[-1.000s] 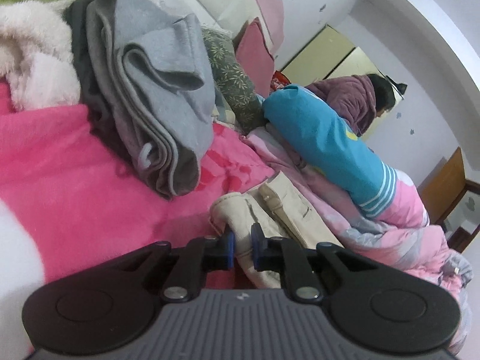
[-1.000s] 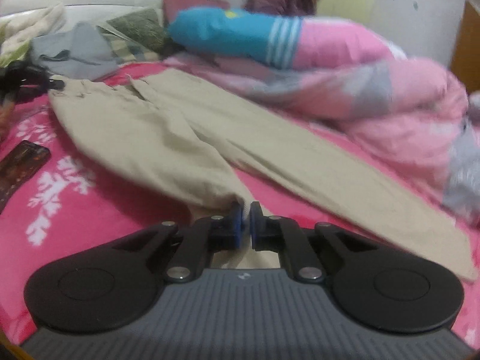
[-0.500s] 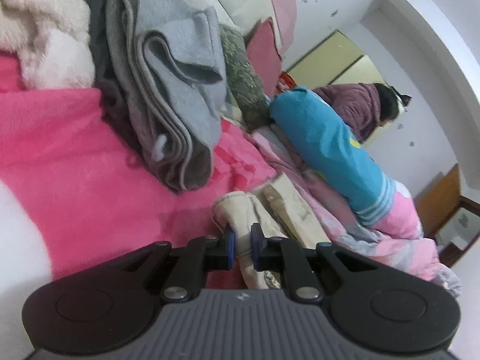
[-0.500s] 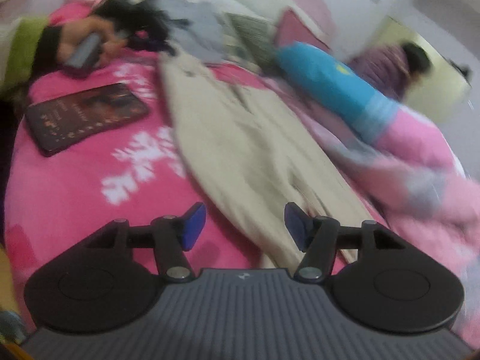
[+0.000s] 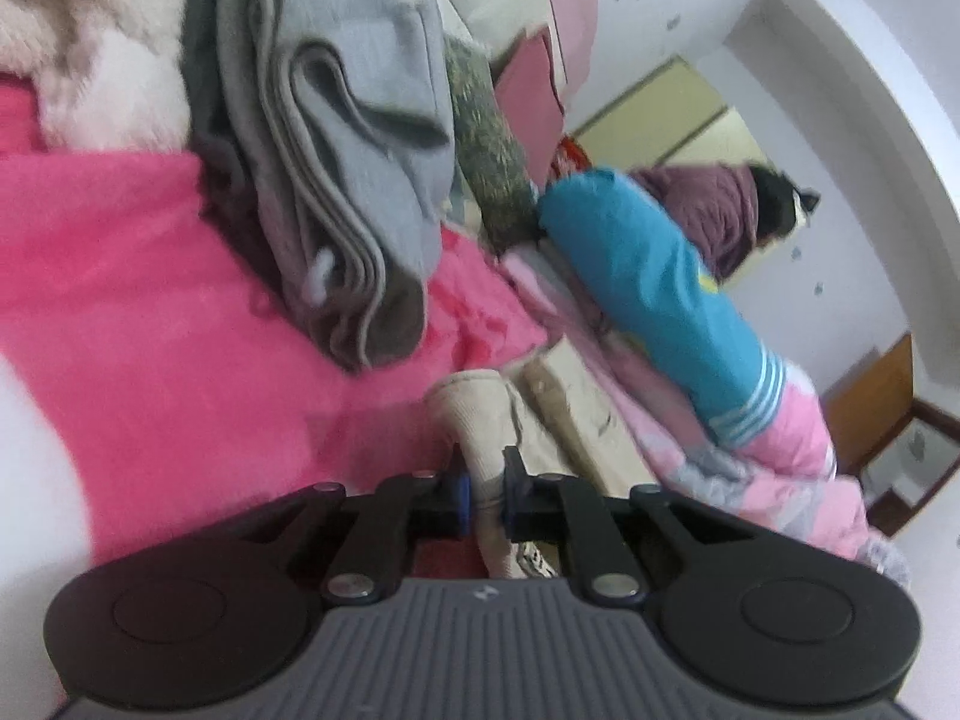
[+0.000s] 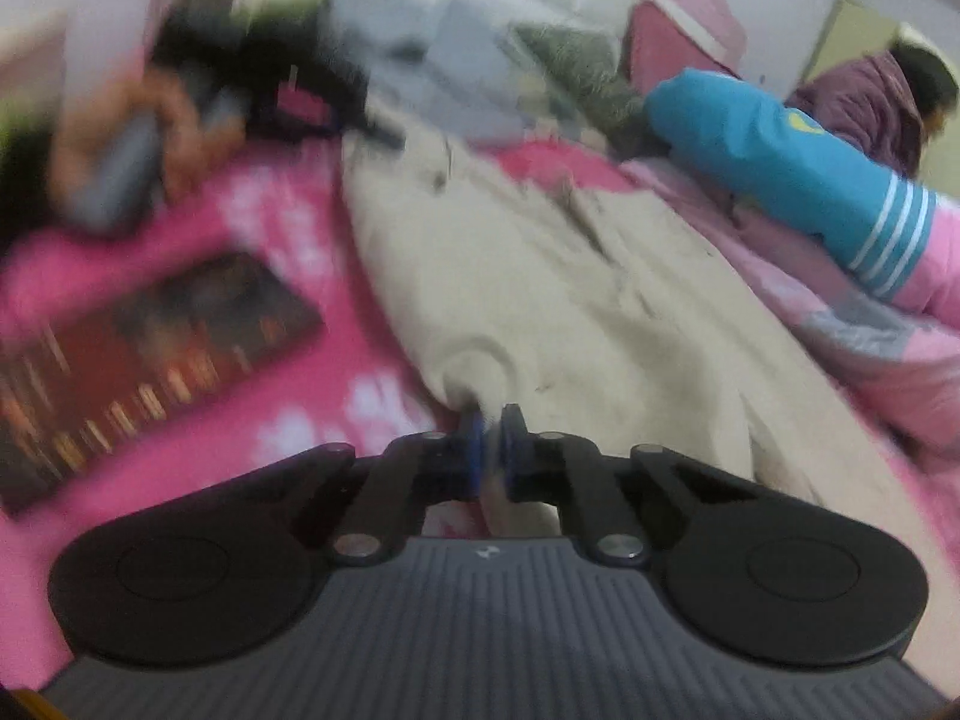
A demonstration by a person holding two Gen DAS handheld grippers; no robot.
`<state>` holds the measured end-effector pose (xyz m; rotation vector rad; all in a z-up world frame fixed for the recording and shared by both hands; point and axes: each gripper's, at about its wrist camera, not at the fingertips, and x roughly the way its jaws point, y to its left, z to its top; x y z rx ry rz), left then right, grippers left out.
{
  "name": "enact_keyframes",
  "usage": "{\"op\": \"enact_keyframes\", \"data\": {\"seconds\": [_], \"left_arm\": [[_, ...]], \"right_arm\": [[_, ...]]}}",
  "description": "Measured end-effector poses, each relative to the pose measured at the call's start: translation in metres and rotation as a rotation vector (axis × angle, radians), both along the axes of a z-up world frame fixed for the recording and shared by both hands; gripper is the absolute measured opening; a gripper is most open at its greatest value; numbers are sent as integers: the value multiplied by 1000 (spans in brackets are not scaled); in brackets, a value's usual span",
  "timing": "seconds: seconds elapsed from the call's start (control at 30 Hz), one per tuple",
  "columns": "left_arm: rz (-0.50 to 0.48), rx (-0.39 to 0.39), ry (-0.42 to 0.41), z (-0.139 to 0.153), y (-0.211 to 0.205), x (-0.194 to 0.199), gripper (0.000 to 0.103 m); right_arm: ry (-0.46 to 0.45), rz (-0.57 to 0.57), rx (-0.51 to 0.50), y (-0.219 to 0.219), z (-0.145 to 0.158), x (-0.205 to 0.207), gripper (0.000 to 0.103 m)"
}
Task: Fold clothes
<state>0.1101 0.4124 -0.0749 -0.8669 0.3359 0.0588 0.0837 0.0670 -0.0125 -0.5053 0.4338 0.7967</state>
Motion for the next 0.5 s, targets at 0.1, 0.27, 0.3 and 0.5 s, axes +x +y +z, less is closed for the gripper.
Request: {"op": "enact_keyframes", "data": {"seconds": [0.1,0.27,0.3,0.5], "left_arm": [[26,-19,3,-1,7,1,10],[61,-48,56,-11,13,6,10],[64,-46,58,-11,13,6,10],[99,23,59,-6,7,4,18]], "right_arm": [[57,34,79,-5,10,-4,5],[161,55,72,3,-16,0,5],[177,51,80,4,-20,1,6],[277,29,181,-17,-13,-2,25]]}}
